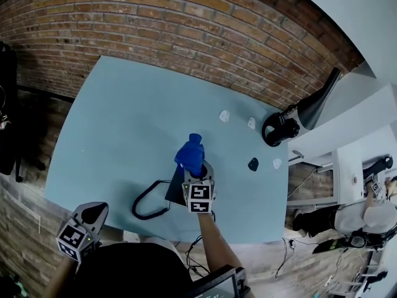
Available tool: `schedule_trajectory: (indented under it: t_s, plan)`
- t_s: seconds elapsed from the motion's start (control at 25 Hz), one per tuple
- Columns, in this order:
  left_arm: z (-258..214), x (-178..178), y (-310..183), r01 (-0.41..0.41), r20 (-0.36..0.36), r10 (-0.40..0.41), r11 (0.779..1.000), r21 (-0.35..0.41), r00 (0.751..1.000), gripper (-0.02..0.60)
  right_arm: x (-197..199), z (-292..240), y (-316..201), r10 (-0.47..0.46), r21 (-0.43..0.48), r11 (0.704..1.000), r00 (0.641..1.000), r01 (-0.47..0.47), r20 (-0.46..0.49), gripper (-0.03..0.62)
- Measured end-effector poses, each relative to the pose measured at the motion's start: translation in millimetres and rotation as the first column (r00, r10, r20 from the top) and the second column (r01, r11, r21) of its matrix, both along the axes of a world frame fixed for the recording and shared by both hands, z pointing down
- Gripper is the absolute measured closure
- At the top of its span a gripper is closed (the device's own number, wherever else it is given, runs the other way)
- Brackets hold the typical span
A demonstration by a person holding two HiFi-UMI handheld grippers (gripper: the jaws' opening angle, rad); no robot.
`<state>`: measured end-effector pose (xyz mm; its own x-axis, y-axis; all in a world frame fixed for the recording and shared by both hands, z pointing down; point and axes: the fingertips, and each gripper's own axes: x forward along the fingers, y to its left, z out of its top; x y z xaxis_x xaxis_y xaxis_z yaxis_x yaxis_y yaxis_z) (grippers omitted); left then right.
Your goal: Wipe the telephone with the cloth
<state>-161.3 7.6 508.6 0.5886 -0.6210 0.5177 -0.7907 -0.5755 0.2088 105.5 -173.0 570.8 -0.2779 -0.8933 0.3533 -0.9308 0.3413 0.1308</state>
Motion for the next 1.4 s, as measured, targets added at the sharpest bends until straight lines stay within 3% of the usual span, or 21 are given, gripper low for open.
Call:
schedule_trajectory:
  t_s: [0.12,0.52,1.4]
  plan:
    - [3,5,-1,-0.009,-0.004,0.009,1.000,-0.003,1.000,0.574,1,-2,2,0.007,0.023,1.000,1.000,-0.008,0.027,0.453]
    - [5,20,0,-0.037,-0.013,0.037,0.999,0.000,0.999,0.574,-5,-3,6,-0.033,0.024,0.999,0.999,0.033,-0.019,0.453]
    - [10,17,4,-0.031,-0.024,0.030,0.999,-0.014,0.999,0.574,-15,13,35,-0.056,0.035,0.998,0.997,0.058,-0.062,0.452]
